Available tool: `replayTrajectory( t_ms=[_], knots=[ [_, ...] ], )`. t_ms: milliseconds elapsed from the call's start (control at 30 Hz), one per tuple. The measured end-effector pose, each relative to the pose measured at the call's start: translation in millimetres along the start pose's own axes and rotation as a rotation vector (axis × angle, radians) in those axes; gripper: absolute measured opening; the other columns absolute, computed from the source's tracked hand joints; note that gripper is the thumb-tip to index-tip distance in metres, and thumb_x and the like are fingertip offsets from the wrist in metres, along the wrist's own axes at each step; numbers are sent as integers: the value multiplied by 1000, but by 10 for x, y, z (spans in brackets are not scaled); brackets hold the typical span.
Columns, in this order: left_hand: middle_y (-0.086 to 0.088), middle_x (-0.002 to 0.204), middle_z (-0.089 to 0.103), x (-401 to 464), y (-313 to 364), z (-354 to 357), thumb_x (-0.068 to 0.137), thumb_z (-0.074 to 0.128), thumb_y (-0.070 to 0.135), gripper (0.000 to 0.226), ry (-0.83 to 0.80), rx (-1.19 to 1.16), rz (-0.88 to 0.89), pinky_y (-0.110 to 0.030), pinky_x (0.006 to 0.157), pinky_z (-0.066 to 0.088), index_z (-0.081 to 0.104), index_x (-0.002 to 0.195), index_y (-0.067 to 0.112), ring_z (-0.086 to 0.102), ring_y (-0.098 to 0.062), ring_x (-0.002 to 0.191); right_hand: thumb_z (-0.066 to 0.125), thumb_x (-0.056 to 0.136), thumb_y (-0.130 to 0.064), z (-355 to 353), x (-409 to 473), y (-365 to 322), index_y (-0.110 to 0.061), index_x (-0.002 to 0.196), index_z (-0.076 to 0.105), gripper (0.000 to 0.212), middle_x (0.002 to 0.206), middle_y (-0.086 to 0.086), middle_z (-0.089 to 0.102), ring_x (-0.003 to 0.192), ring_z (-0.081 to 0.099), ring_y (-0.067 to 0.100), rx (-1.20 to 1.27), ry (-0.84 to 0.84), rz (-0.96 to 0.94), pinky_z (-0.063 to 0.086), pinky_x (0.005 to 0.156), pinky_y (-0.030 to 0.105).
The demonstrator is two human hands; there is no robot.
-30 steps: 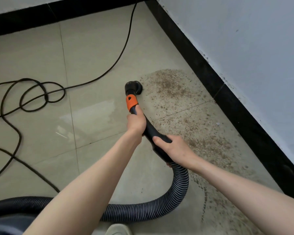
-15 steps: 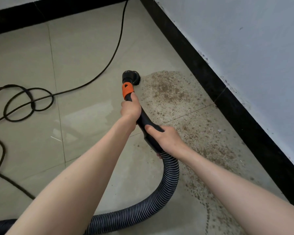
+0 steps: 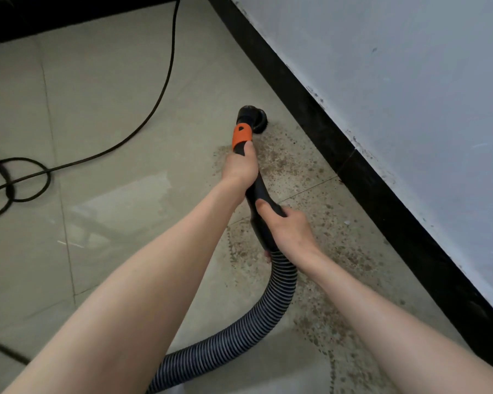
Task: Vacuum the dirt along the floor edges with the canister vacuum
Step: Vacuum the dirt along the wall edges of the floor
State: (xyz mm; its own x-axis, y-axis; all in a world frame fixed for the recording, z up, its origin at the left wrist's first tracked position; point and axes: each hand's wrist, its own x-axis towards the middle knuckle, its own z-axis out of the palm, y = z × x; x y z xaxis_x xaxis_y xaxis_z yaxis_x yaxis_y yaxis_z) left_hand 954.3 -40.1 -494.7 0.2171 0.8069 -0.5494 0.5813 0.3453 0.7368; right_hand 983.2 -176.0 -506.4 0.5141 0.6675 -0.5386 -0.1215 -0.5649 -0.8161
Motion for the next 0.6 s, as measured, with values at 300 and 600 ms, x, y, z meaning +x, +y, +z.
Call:
replayTrajectory(
  t_ms=[300,600],
  knots=[
    [-18,120,58,456,-45,-362,99,29,50,59,233,-11,-37,-40,89,50,48,124,0,59,-34,105,64,79,-60,316,318,-263,-18,72,63,42,62,1,66,48,62,19,-79,-141,-49,54,51,35],
    [-11,106,54,731,400,-276,99,31,49,56,143,53,24,-33,76,44,47,127,3,53,-27,91,61,83,-60,284,622,-521,-17,80,61,43,75,6,65,50,63,21,8,-89,-6,52,45,29]
  ],
)
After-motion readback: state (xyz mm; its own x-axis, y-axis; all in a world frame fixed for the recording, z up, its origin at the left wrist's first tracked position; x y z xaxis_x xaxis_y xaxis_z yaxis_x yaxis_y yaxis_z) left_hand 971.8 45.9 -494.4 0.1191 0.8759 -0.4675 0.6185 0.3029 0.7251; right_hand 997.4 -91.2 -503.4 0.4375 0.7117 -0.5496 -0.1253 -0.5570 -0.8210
